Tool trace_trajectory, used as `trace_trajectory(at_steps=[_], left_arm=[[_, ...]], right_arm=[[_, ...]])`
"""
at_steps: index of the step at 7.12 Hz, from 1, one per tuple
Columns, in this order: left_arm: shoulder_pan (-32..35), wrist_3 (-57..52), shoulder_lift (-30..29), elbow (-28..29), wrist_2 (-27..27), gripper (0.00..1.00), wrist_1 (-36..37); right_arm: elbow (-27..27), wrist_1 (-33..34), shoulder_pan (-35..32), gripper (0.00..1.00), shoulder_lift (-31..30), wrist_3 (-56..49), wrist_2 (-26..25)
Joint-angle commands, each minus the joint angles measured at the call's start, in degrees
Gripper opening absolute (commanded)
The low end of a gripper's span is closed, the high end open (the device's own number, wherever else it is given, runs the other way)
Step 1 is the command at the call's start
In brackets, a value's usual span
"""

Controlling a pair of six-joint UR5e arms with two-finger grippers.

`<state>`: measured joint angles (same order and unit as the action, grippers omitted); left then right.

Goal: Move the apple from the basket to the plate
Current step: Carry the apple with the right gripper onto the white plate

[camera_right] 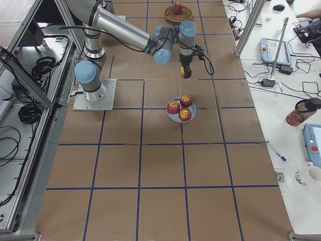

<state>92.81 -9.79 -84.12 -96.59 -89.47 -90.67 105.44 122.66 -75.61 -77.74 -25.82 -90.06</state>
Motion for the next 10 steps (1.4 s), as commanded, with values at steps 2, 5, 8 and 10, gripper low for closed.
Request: trace_trajectory(at_steps=[2, 5, 8, 10], left_arm=[[0.0, 0.0, 0.1, 0.1, 0.1, 0.99, 0.0], [0.0, 0.0, 0.1, 0.1, 0.1, 0.99, 0.0], [0.0, 0.0, 0.2, 0.1, 0.1, 0.99, 0.0], [0.0, 0.0, 0.2, 0.1, 0.1, 0.99, 0.0]], right_arm=[[1.1, 0.6, 12.8, 0.63, 0.4, -20.2, 0.2], [2.0, 4.1, 13.0, 0.64, 4.1, -20.2, 0.2], [1.8, 4.3, 12.9, 0.65, 4.2, -19.9, 0.5], [1.9, 4.0, 12.9, 1.00, 4.0, -19.6, 2.7]])
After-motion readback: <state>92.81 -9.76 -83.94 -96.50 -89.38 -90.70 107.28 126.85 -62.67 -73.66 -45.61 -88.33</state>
